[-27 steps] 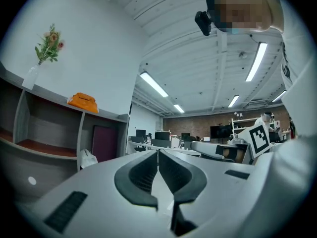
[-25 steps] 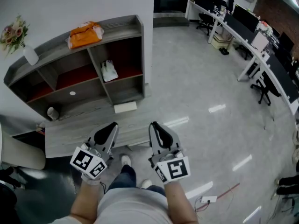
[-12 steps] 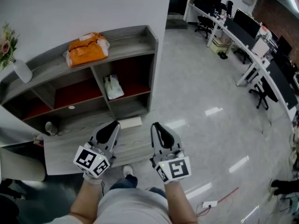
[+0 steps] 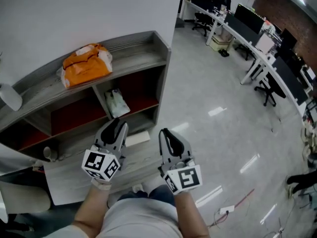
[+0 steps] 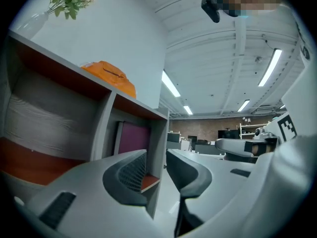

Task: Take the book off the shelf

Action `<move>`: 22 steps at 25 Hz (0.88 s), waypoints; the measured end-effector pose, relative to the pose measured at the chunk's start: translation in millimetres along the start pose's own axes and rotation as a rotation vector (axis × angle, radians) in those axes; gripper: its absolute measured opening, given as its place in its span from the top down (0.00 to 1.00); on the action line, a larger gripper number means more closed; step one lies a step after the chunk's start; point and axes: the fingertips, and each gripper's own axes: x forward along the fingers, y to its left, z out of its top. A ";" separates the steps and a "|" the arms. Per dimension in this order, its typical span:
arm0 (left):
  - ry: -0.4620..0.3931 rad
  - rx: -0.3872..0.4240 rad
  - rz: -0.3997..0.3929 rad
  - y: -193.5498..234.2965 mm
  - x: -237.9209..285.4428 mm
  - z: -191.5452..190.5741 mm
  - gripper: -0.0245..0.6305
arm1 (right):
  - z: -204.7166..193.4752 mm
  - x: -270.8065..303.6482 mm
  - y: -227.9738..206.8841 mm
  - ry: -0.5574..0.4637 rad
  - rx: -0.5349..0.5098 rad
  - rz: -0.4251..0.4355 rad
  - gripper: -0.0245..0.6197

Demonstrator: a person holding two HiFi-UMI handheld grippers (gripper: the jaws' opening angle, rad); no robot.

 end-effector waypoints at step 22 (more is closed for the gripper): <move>0.025 0.047 0.306 85.7 135.4 -10.5 0.64 | -5.1 15.3 -64.5 0.044 0.041 0.020 0.91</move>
